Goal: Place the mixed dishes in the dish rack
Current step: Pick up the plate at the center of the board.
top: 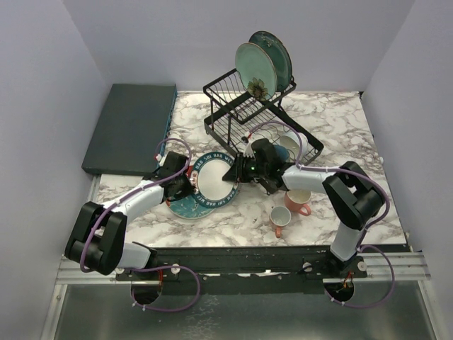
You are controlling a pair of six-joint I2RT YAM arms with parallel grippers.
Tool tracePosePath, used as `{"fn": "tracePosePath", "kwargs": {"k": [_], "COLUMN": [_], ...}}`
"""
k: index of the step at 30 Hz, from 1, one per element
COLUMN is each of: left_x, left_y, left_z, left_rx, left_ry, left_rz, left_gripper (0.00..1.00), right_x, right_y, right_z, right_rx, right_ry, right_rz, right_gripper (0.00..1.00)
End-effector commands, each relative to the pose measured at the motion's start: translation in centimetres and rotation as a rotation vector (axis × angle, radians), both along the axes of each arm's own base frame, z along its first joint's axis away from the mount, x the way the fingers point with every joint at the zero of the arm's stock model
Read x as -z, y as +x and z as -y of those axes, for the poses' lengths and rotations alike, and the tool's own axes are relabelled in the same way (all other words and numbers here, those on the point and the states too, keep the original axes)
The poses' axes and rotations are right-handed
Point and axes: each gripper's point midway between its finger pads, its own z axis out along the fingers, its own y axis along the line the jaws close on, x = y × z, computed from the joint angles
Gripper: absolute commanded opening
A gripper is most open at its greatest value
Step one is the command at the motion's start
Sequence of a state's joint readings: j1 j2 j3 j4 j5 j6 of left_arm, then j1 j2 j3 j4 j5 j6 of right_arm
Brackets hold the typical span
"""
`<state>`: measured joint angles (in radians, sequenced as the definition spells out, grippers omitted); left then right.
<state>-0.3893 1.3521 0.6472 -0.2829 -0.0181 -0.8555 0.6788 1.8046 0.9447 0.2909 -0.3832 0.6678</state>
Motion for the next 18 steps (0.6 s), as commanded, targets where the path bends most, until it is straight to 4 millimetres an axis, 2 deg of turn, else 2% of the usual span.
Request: {"fn": "tracePosePath", "kwargs": {"k": [1,6,8,15,18], "left_x": [2.5,2.0,1.8,-0.1,-1.2], "left_y": [-3.5,-3.6,-3.6,-3.4,-3.1], "left_z": [0.4,0.3,0.3,0.7,0.8], "left_rx": [0.057,0.053,0.056,0.062,0.067], "left_ry": [0.013,0.008,0.005,-0.036,-0.045], "left_rz": [-0.126,-0.108,-0.101,-0.046,-0.016], "left_gripper": [0.00,0.00,0.08,0.34,0.42], "right_x": [-4.1,-4.9,-5.3,-6.6,-7.2], "right_y": [-2.4,-2.9,-3.1,-3.6,-3.7], "right_z": [-2.3,-2.2,-2.1,-1.4,-1.1], "right_rx": [-0.106,-0.111,-0.109,-0.099,-0.091], "right_ry": [0.111,0.121,0.124,0.117,0.115], "right_rz": [0.054,0.069,0.078,0.125,0.143], "right_gripper": [0.16,0.04,0.00,0.00,0.00]}}
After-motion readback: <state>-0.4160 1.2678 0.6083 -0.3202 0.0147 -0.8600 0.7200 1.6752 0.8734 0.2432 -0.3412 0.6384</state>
